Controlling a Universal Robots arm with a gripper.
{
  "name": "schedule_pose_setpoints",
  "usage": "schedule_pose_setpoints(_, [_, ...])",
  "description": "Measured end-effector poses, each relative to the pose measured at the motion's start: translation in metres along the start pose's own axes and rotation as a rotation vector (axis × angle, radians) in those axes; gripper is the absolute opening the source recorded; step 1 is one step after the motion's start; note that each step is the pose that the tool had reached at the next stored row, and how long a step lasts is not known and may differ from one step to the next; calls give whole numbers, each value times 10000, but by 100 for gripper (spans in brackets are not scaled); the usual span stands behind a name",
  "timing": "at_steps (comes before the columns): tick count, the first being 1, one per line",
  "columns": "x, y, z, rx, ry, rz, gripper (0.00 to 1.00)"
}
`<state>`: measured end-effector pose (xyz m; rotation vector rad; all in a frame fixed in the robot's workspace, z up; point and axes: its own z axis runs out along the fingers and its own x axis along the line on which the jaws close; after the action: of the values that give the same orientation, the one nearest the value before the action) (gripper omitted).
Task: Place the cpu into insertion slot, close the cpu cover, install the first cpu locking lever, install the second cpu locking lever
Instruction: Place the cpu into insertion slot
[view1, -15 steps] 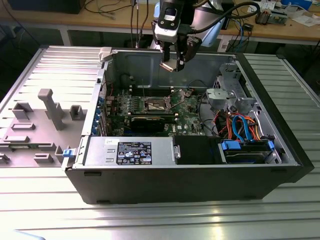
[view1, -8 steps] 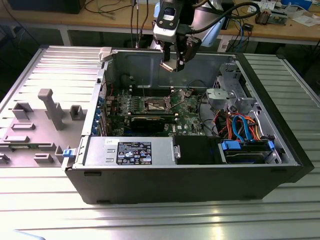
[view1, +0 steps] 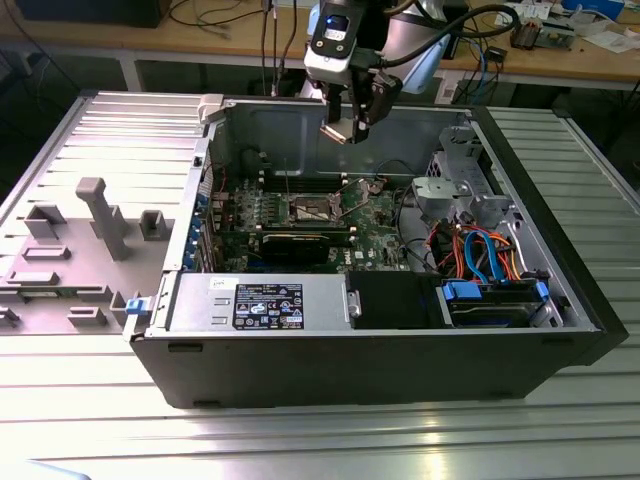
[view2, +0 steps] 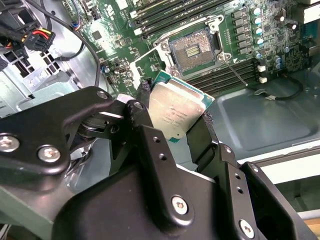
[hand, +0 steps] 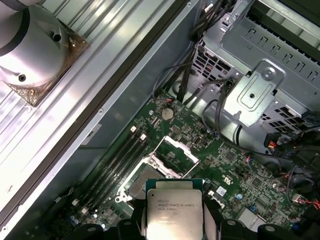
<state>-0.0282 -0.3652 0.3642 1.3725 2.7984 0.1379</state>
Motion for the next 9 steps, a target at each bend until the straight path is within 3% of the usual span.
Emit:
schedule_pose_setpoints(4, [0, 0, 3, -8, -36, 410, 54])
schedule_pose_setpoints(7, [-1, -1, 13, -21, -104, 1154, 54])
schedule_pose_setpoints(9, [0, -2, 13, -23, -115, 1291, 54])
